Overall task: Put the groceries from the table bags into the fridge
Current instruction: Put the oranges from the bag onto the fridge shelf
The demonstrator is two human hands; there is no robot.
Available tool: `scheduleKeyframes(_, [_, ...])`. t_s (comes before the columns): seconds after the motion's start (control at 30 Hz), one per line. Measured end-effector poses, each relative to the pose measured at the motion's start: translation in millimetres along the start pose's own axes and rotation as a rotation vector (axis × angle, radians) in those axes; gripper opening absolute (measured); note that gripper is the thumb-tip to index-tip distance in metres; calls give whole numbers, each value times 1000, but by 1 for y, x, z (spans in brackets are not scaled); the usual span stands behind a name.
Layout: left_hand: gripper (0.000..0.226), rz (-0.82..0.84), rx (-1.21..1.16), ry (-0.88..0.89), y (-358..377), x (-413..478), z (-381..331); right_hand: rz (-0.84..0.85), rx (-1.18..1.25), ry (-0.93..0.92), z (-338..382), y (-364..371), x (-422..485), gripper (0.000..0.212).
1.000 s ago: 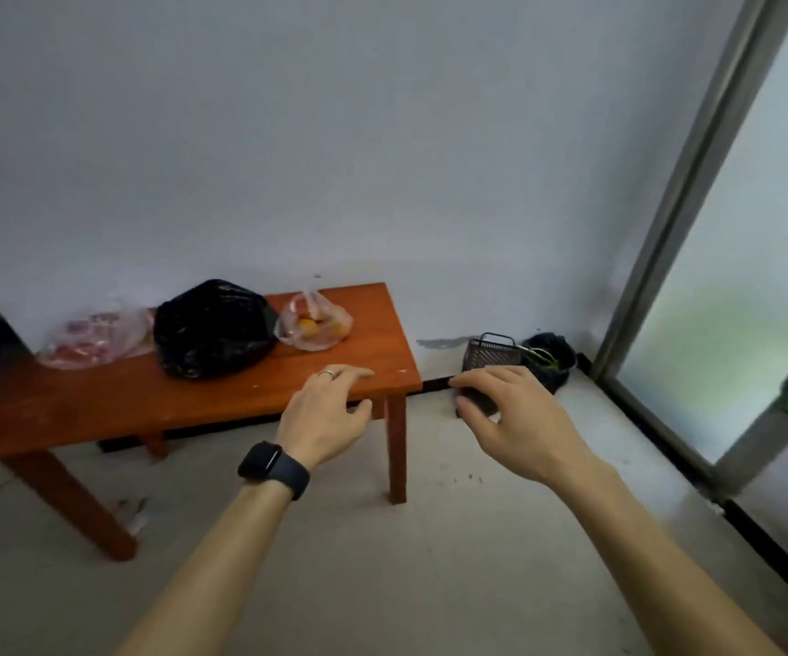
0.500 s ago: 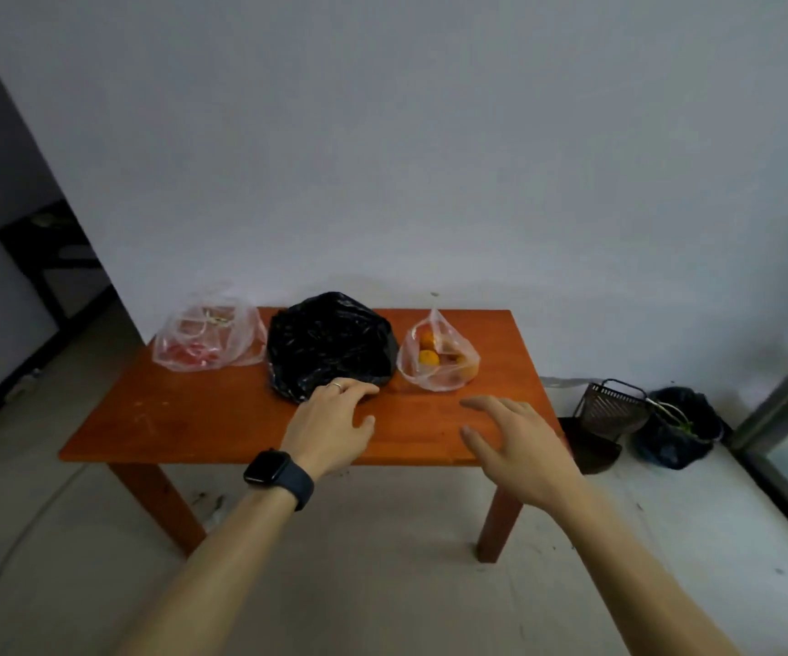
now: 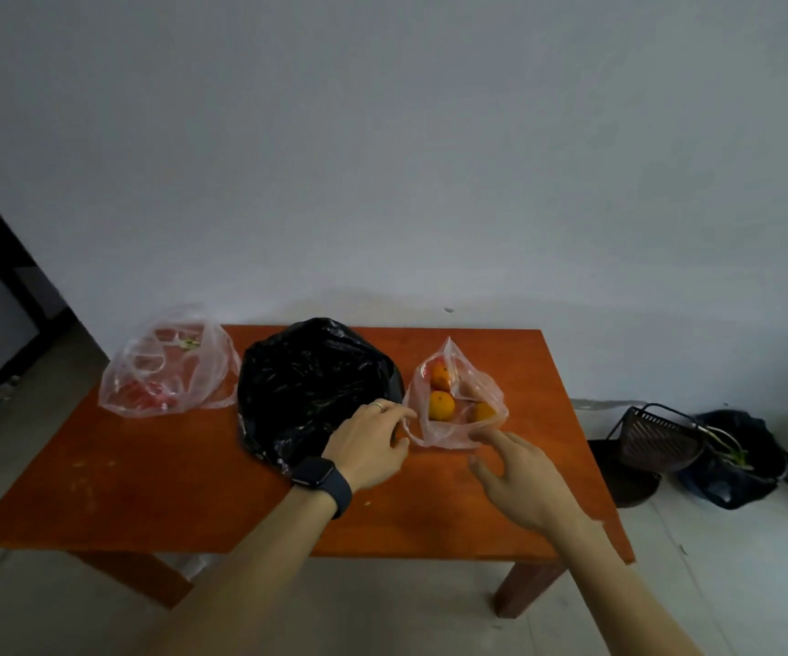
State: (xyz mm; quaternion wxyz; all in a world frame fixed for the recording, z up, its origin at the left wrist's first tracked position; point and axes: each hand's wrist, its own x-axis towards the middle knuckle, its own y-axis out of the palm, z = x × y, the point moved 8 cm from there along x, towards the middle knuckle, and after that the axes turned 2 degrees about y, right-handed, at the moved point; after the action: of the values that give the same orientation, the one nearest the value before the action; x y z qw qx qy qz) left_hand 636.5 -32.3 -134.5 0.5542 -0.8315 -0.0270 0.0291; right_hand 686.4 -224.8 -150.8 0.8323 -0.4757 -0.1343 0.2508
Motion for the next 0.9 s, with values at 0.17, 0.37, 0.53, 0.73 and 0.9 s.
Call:
scheduleKeyframes(0.17, [38,83,53,18,22,85,16,60,-5,37,-41,18,82,25])
scheduleKeyframes(0.37, [39,209,134,117,57,158,33,199,-25,76,-73,57,154,29])
scheduleKeyframes(0.53, [40,333,338,322,113,218,45,244,-232,-6,-87,93,206,46])
scheduleKeyframes(0.73, [85,575,525,440,166,292,71,427,-382,344,-152,106,236,96])
scheduleKeyframes(0.9, [125,686,387,410,193,349,92,465,-285,499,-209,107,258,132])
